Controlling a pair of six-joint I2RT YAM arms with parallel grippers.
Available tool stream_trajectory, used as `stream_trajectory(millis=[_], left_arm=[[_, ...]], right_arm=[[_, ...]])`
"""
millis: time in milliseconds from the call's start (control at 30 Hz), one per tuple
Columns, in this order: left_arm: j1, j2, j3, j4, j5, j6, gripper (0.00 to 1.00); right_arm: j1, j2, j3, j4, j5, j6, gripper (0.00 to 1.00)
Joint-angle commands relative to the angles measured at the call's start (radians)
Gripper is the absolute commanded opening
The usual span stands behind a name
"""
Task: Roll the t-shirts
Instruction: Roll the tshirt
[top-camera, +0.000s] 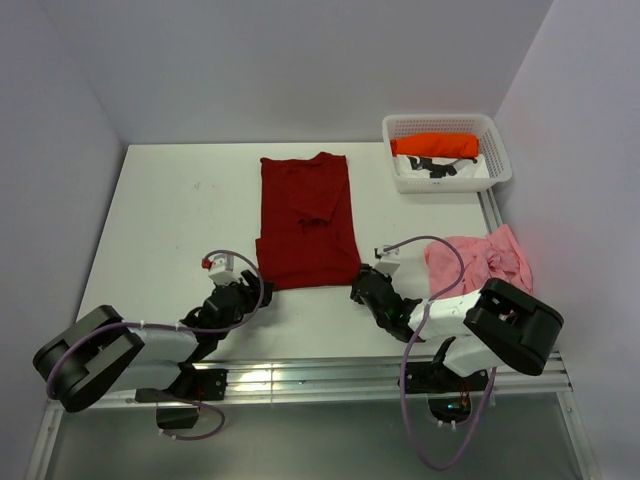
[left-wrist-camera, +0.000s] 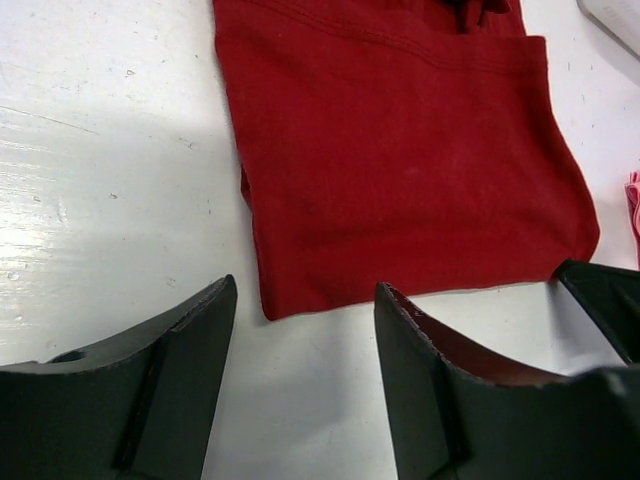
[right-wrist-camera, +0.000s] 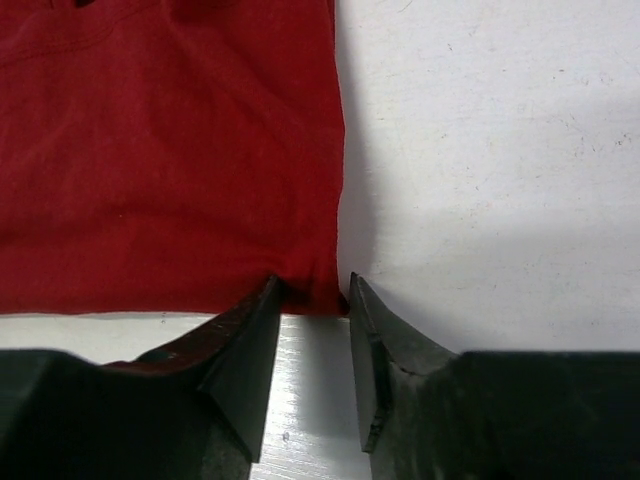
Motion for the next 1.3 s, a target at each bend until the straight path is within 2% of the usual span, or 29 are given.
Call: stream_trajectory(millis=[0,133,167,267,367,433,500,533,633,700,900,1033,1133,1267], left_arm=[[-0.008,0.041,-0.004,0.007,-0.002,-0.001,0.63],[-0.008,0.057,-0.007,0.016,-0.003,-0.003,0.61],[-0.008,0.064,-0.006,0.019,-0.002,-0.001,0.59],[-0.010,0.081,0.003,0.017,0.009,0.008,0.54],[-0.010,0.096,0.007,0.030,0.012,0.009,0.52],[-0.012,0.116,0.014,0.022,0.006,0.009,0.49],[-0.012,0.133,0.037,0.010,-0.002,0.014,0.41],[-0.012,0.142,0.043,0.004,0.000,0.016,0.27],[-0.012,0.155,0.071,-0.029,0.004,0.014,0.00],[-0.012,0.121,0.074,-0.048,0.024,0.022,0.00],[-0.012,-0.090,0.126,-0.343,0.041,0.022,0.00],[-0.010,-0.225,0.168,-0.493,0.067,0.025,0.00],[-0.007,-0.272,0.218,-0.611,0.064,0.006,0.00],[0.018,-0.284,0.276,-0.690,0.136,0.014,0.00]], right_arm=[[-0.009,0.012,0.038,0.020,0.022,-0.013,0.39],[-0.009,0.006,0.040,0.017,0.018,-0.020,0.24],[-0.009,0.006,0.041,0.014,0.016,-0.020,0.17],[-0.009,0.011,0.043,0.015,0.009,-0.017,0.07],[-0.007,0.009,0.049,0.006,0.007,-0.020,0.00],[-0.009,0.009,0.048,0.008,0.007,-0.018,0.00],[-0.009,0.006,0.044,0.011,0.006,-0.018,0.00],[-0.009,0.006,0.044,0.012,0.001,-0.020,0.00],[-0.009,-0.009,0.049,-0.011,-0.004,-0.020,0.00],[-0.007,-0.035,0.048,-0.038,-0.013,-0.012,0.00],[-0.007,-0.106,0.034,-0.112,-0.048,0.022,0.00],[-0.006,-0.161,0.066,-0.246,-0.091,0.042,0.00],[-0.006,-0.187,0.125,-0.389,-0.120,0.057,0.00],[-0.006,-0.236,0.153,-0.478,-0.180,0.053,0.00]])
